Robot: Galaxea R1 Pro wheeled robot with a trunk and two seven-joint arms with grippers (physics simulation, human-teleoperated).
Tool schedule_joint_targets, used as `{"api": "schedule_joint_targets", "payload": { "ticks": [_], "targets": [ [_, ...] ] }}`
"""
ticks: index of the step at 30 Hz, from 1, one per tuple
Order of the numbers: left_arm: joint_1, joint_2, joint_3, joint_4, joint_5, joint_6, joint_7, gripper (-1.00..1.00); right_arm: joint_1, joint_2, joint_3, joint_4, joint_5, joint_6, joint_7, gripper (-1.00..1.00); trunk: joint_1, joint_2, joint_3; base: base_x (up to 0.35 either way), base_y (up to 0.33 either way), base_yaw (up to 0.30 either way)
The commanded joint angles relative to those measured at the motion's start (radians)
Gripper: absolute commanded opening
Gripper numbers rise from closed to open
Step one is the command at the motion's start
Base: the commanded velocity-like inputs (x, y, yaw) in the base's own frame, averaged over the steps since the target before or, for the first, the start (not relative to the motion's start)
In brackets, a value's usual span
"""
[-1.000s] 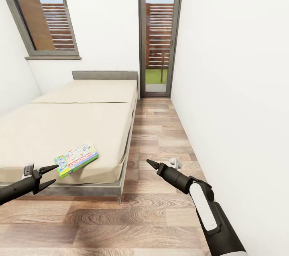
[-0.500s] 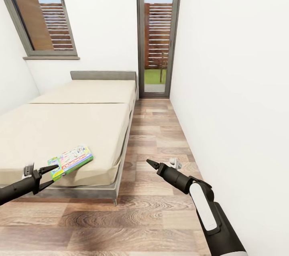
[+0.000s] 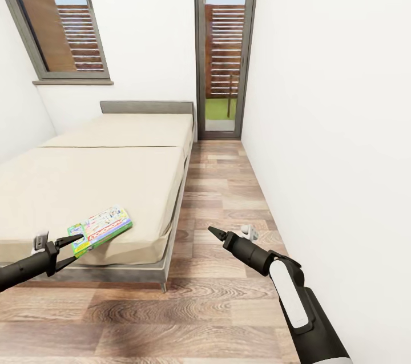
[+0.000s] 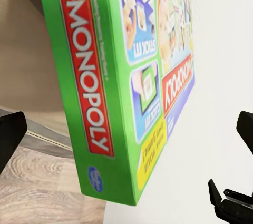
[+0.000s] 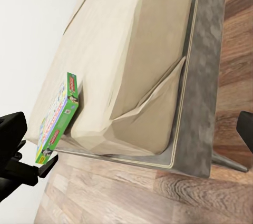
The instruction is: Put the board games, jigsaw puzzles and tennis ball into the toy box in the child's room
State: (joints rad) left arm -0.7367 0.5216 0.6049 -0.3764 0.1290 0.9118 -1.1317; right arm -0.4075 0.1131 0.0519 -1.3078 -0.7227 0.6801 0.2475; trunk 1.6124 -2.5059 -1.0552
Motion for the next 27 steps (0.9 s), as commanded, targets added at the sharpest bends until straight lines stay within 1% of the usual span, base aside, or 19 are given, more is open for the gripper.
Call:
{"api": "schedule_joint_targets", "payload": {
  "ticks": [1,14,15,24,27],
  "targets": [
    [-0.001,0.000,0.003,0.001,0.000,0.005,-0.002,1.00,0.000,0.000,-0.001,0.000,0.000,0.005,0.002,1.00,0.000,0.000,-0.001,0.000,0.000,0.000],
    [0.000,0.000,0.003,0.001,0.000,0.005,-0.003,1.00,0.000,0.000,-0.002,-0.001,0.000,0.005,0.003,1.00,0.000,0.000,-0.001,0.000,-0.007,0.000],
    [-0.001,0.000,0.003,0.001,0.000,0.005,-0.003,-1.00,0.000,0.000,-0.002,-0.001,0.000,0.005,0.003,1.00,0.000,0.000,-0.001,0.000,0.000,0.000],
    [-0.001,0.000,0.002,0.001,0.000,0.005,-0.003,-1.00,0.000,0.001,-0.001,-0.001,0.000,0.004,0.003,1.00,0.000,0.000,-0.001,0.000,0.000,0.000],
    [-0.001,0.000,0.002,0.001,0.000,0.005,-0.004,-1.00,0.000,0.001,-0.001,-0.001,0.000,0.004,0.003,1.00,-0.002,0.000,0.011,0.000,0.000,0.000]
  ]
}}
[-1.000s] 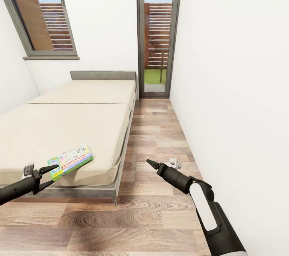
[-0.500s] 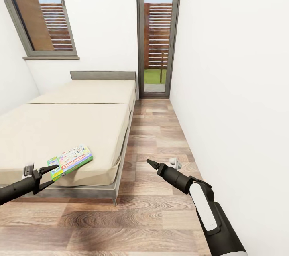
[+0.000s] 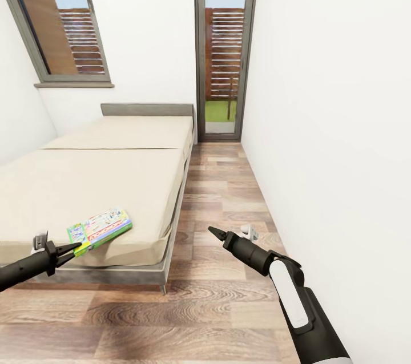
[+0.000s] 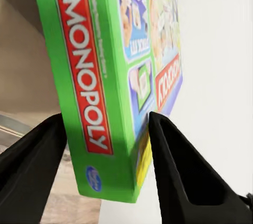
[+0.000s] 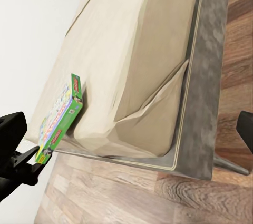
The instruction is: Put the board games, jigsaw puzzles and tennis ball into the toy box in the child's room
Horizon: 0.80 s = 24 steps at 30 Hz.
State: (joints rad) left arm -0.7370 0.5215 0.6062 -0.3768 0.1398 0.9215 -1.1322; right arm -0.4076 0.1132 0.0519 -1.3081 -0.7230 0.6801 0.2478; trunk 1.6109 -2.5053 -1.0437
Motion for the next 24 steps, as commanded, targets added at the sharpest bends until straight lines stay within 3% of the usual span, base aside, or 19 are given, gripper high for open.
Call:
{"api": "schedule_joint_targets", "payload": {
  "ticks": [1,24],
  "targets": [
    [-0.001,0.000,0.001,0.001,-0.011,-0.004,-0.003,-1.00,0.000,0.000,-0.001,0.000,0.001,0.005,0.002,1.00,-0.001,0.000,0.003,0.000,0.000,0.000],
    [0.000,0.004,0.008,-0.003,-0.011,0.001,-0.006,-1.00,0.000,0.000,-0.002,0.000,0.001,0.004,0.002,1.00,-0.011,0.005,0.092,0.000,0.000,0.000]
  ]
}}
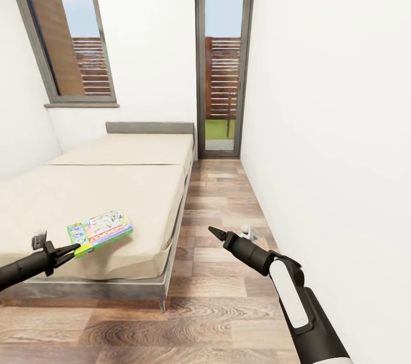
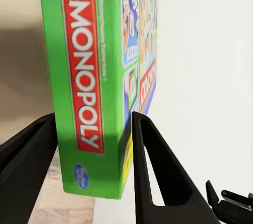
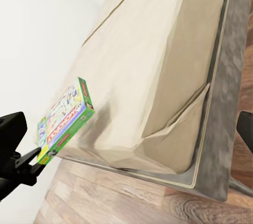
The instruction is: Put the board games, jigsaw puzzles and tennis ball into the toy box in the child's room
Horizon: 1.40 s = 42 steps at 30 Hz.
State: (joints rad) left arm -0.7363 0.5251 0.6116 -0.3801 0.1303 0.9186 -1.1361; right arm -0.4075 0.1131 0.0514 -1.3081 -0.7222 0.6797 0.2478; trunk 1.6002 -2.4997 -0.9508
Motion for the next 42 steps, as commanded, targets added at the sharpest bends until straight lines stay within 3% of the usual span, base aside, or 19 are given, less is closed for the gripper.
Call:
{"api": "schedule_joint_targets", "payload": {
  "ticks": [1,5,10,17,20,26,28,32,35,38,42],
  "targets": [
    [-0.001,0.001,0.003,-0.002,-0.001,0.005,-0.002,-1.00,-0.001,0.000,-0.001,0.000,0.001,0.004,0.002,1.00,-0.004,0.007,0.002,0.000,0.000,0.000],
    [-0.001,0.018,-0.001,-0.036,-0.001,0.007,-0.020,-1.00,-0.001,0.000,-0.001,0.000,0.001,0.004,0.002,1.00,-0.019,0.035,0.015,0.000,0.000,0.000],
    [0.000,0.059,-0.009,-0.047,-0.006,0.007,-0.146,-1.00,-0.001,0.000,-0.001,0.000,0.001,0.005,0.002,1.00,-0.038,0.070,0.030,0.000,0.000,0.000],
    [0.001,0.131,-0.011,-0.050,-0.006,0.005,-0.251,-1.00,-0.001,0.000,0.009,0.002,0.003,0.004,0.001,1.00,-0.046,0.084,0.037,0.000,0.000,0.000],
    [0.001,0.149,-0.019,-0.051,-0.007,0.005,-0.291,-1.00,-0.001,0.000,0.014,0.003,0.005,0.004,0.001,1.00,-0.058,0.105,0.046,0.000,0.000,0.000],
    [0.002,0.184,-0.135,-0.051,-0.008,0.005,-0.419,-1.00,-0.001,0.001,0.015,0.002,0.004,0.003,-0.010,1.00,-0.081,0.147,0.065,0.000,0.000,0.000],
    [0.002,0.192,-0.176,-0.051,-0.008,0.003,-0.435,-1.00,-0.001,0.001,0.015,0.002,0.003,0.004,-0.011,1.00,-0.088,0.161,0.071,0.000,0.000,0.000],
    [0.002,0.209,-0.210,-0.051,-0.007,0.002,-0.435,-1.00,-0.001,0.000,0.017,0.001,0.004,0.004,-0.010,1.00,-0.104,0.189,0.084,0.000,0.000,0.000],
    [0.002,0.210,-0.212,-0.051,-0.007,0.001,-0.435,-1.00,-0.001,0.001,0.027,0.000,0.008,0.008,-0.017,1.00,-0.115,0.210,0.093,0.000,0.000,0.000],
    [0.002,0.210,-0.221,-0.052,-0.008,-0.002,-0.435,-1.00,-0.012,0.001,0.086,-0.014,0.021,0.021,-0.112,1.00,-0.127,0.231,0.103,-0.052,0.000,0.000],
    [0.002,0.210,-0.247,-0.082,-0.007,-0.003,-0.435,-1.00,-0.020,0.000,0.120,-0.027,0.016,0.043,-0.279,1.00,-0.142,0.259,0.115,-0.234,0.000,0.000]
  ]
}}
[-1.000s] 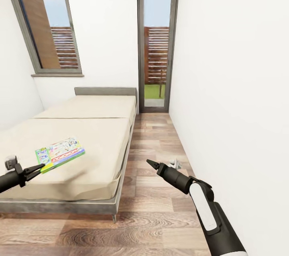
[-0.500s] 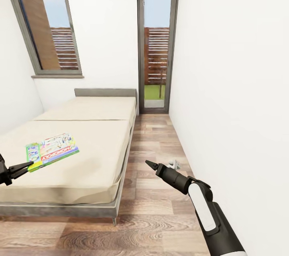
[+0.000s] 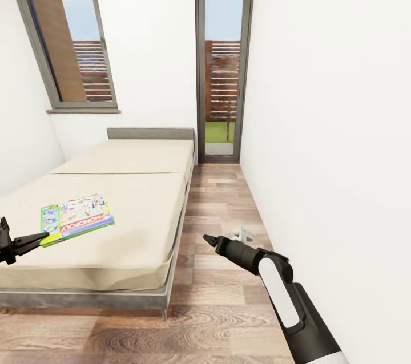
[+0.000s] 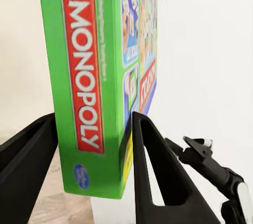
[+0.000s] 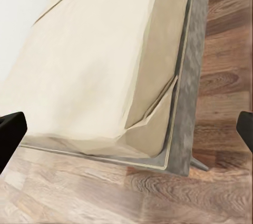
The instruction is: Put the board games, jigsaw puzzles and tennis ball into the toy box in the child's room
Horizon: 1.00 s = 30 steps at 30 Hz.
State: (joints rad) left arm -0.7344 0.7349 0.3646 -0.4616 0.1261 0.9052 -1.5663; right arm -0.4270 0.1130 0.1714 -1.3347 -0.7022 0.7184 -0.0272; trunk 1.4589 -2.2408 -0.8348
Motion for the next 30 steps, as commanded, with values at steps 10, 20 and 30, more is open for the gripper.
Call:
{"api": "schedule_joint_targets", "payload": {
  "ticks": [10,20,30],
  "targets": [
    [0.000,0.000,-0.051,-0.041,-0.002,0.012,-0.004,-1.00,0.003,-0.002,0.013,-0.004,0.000,-0.001,-0.032,1.00,-0.039,0.070,0.030,-0.040,0.000,0.000],
    [0.000,-0.002,-0.053,-0.042,-0.002,0.012,-0.004,-1.00,0.004,-0.001,0.017,-0.004,0.001,-0.003,-0.031,1.00,-0.077,0.140,0.062,0.000,0.000,0.001],
    [0.000,0.000,-0.053,-0.042,-0.003,0.011,-0.004,-1.00,0.004,0.000,0.019,-0.005,0.001,-0.002,-0.031,1.00,-0.116,0.210,0.093,0.000,0.000,0.221]
  ]
}}
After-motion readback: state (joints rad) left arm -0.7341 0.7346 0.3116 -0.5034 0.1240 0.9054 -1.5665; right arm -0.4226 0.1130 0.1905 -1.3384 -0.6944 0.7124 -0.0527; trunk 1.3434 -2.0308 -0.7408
